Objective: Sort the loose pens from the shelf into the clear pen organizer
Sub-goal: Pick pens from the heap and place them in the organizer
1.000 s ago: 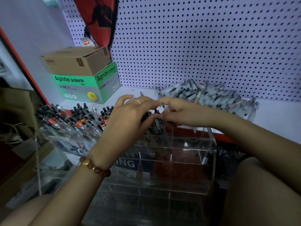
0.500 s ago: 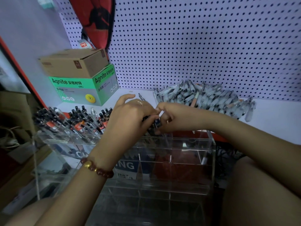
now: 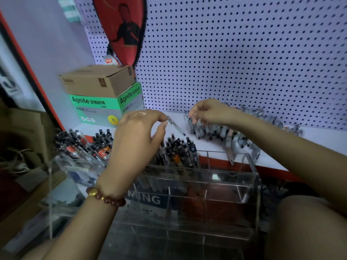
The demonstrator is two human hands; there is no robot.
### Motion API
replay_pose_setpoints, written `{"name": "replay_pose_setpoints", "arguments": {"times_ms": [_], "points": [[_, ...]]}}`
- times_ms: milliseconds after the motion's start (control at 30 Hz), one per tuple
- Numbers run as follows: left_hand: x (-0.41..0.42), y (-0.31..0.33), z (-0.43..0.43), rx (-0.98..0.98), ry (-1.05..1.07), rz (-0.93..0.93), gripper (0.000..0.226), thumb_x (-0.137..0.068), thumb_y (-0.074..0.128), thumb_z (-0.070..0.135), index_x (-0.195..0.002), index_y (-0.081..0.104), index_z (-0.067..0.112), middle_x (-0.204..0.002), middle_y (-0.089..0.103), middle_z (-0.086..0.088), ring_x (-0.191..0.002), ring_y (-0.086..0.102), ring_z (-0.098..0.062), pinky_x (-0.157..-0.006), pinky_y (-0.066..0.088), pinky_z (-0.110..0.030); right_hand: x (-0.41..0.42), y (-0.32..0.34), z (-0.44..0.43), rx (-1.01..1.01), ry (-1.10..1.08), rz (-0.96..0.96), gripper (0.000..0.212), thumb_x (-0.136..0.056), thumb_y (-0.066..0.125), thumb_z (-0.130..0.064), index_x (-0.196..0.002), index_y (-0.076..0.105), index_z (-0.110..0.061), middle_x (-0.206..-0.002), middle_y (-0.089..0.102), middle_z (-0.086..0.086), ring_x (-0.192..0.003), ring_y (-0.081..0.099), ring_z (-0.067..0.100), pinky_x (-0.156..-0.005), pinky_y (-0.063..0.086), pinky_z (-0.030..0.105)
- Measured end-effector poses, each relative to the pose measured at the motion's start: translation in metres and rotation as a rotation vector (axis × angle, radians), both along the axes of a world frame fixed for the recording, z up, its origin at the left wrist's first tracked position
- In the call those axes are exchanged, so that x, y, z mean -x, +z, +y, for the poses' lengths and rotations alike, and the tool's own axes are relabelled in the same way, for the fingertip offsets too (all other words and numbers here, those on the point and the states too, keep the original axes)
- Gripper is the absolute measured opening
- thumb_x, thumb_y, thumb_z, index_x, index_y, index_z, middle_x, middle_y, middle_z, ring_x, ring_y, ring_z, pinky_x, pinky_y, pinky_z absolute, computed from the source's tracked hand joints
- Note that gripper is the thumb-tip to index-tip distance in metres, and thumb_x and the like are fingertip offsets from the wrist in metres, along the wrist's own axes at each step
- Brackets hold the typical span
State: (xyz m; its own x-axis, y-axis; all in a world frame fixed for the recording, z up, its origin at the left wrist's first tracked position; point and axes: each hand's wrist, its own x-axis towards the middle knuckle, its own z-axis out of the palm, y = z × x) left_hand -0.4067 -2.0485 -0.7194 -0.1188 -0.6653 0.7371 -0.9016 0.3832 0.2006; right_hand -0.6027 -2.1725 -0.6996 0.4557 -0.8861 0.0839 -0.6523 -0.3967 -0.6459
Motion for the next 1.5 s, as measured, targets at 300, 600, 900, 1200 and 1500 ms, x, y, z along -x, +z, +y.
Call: {"name": "replay_pose_setpoints", "arguments": {"times_ms": [300,600,900,1200,1500], "points": [[-0.021,-0.005,-0.011,0.007,0.138,0.041,0.008,-0.088,0.059,0.015,-0.085,0.066,0.016,-0.081,0.069,0.000,-0.056,0.042,-0.015,-0.064,0.034,-0.028,-0.027,-0.020,-0.087,0.285,-0.016,0.739,0.026,-0.090,0.054,-0.017,-0.116,0.062,-0.018,-0.119,0.059,0.006,-0.107,0.055,0.028,-0.089,0.048,0.038],[-0.019,0.000,-0.014,0.031,0.112,0.155,0.012,-0.088,0.053,0.020,-0.084,0.064,0.020,-0.085,0.069,0.006,-0.070,0.056,-0.015,-0.066,0.034,-0.026,-0.034,-0.030,-0.089,0.475,0.019,0.705,0.019,-0.094,0.045,-0.006,-0.103,0.058,-0.016,-0.103,0.065,0.003,-0.090,0.059,0.023,-0.077,0.046,0.033],[-0.021,0.001,-0.013,-0.074,-0.089,0.495,0.017,-0.096,0.047,0.023,-0.108,0.054,0.032,-0.092,0.065,0.017,-0.085,0.062,-0.003,-0.068,0.051,-0.030,-0.036,0.015,-0.025,0.813,0.035,0.155,0.019,-0.098,0.050,-0.031,-0.099,0.051,-0.013,-0.070,0.053,-0.017,-0.056,0.048,0.004,-0.051,0.035,0.023],[-0.011,0.011,-0.009,-0.194,-0.372,0.800,0.033,-0.102,0.036,0.020,-0.131,0.045,0.034,-0.126,0.054,0.013,-0.108,0.060,-0.003,-0.097,0.047,-0.032,-0.055,0.031,0.042,0.267,0.300,-0.587,0.027,-0.088,0.063,-0.001,-0.072,0.044,-0.011,-0.067,0.069,0.004,-0.052,0.056,0.015,-0.051,0.046,0.020],[-0.016,0.011,-0.012,-0.035,-0.342,1.015,0.022,-0.097,0.043,-0.004,-0.104,0.054,0.014,-0.098,0.053,0.004,-0.065,0.066,-0.006,-0.060,0.053,-0.019,-0.041,-0.003,-0.021,0.046,0.193,0.001,0.014,-0.094,0.058,-0.017,-0.095,0.068,-0.008,-0.079,0.072,-0.002,-0.047,0.052,0.001,-0.046,0.042,0.016]]}}
